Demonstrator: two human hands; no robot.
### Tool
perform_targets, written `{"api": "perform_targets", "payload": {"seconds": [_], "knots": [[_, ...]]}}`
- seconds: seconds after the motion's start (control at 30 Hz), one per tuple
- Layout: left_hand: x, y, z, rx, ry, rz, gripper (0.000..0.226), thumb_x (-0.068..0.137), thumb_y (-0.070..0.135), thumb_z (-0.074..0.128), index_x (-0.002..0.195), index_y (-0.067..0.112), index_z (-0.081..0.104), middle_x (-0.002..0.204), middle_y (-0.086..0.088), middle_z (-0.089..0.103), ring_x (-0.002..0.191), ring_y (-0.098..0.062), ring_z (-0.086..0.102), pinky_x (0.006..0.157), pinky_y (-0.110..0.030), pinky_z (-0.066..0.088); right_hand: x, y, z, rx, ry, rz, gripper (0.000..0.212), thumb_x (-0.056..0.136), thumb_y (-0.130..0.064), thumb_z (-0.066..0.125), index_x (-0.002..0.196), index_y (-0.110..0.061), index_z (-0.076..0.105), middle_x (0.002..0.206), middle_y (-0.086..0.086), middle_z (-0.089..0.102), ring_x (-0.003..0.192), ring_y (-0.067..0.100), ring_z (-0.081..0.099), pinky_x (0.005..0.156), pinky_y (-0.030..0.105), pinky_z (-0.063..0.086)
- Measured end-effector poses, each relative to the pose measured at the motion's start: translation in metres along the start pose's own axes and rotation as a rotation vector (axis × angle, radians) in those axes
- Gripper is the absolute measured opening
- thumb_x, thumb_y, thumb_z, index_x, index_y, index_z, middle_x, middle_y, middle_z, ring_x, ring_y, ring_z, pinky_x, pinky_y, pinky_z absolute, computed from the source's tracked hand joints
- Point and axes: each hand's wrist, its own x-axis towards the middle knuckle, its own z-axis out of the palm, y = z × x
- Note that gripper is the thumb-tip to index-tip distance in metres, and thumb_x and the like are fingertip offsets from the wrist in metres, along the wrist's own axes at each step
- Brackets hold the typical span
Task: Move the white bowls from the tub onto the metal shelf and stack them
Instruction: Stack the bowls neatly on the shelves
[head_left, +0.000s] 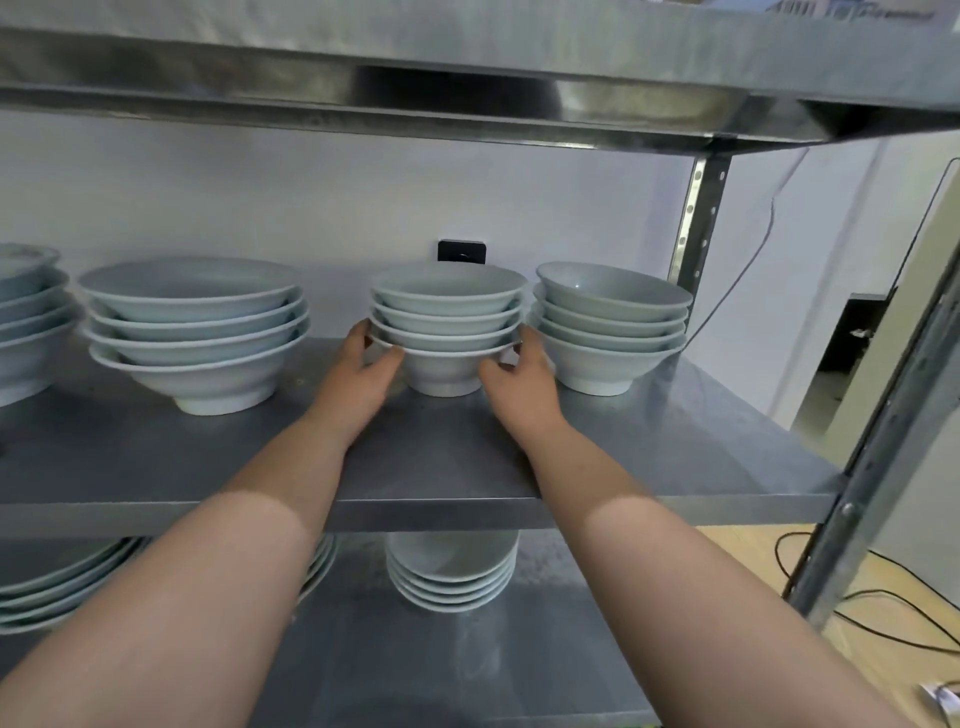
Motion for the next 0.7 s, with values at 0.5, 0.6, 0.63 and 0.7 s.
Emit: {"api": "perform_targets", "payload": {"seconds": [0.5, 0.6, 0.63, 0.7], "knots": [[-0.02, 0.01, -0.003, -0.164, 0.152, 0.007, 0.046, 0.083, 0.032, 0.061, 0.127, 0.019, 0.06, 0.108, -0.001, 0.071, 0.1, -0.018, 0.07, 0.093, -0.042, 0.056, -0.01, 0.0, -0.014, -0.035, 0.057, 0.046, 0.043, 0.092, -0.031, 0.052, 0.134, -0.029, 0.057, 0.085, -0.014, 0.059, 0.082, 0.006, 0.055, 0.076, 0.022, 0.039], [-0.024, 0.012, -0.007, -0.149, 0.178, 0.001, 0.044, 0.078, 0.038, 0.059, 0.117, 0.019, 0.066, 0.101, -0.001, 0.074, 0.089, -0.015, 0.073, 0.091, -0.044, 0.057, -0.013, 0.0, -0.013, -0.056, 0.148, 0.029, 0.022, 0.089, -0.033, 0.049, 0.098, -0.021, 0.065, 0.086, -0.007, 0.064, 0.077, 0.013, 0.053, 0.074, 0.025, 0.04], [-0.027, 0.013, -0.008, -0.156, 0.191, 0.009, 0.04, 0.079, 0.036, 0.059, 0.113, 0.018, 0.068, 0.099, -0.003, 0.074, 0.089, -0.016, 0.073, 0.091, -0.044, 0.057, -0.014, 0.0, -0.013, -0.058, 0.175, 0.034, 0.018, 0.089, -0.033, 0.049, 0.091, -0.021, 0.062, 0.085, -0.007, 0.064, 0.077, 0.015, 0.051, 0.074, 0.026, 0.041], [-0.03, 0.016, -0.01, -0.175, 0.214, 0.034, 0.031, 0.079, 0.035, 0.059, 0.102, 0.017, 0.07, 0.092, -0.005, 0.074, 0.087, -0.02, 0.073, 0.089, -0.046, 0.057, -0.015, -0.002, -0.015, -0.054, 0.231, 0.05, 0.018, 0.088, -0.032, 0.051, 0.089, -0.021, 0.065, 0.086, -0.006, 0.067, 0.079, 0.017, 0.056, 0.076, 0.028, 0.045]]}}
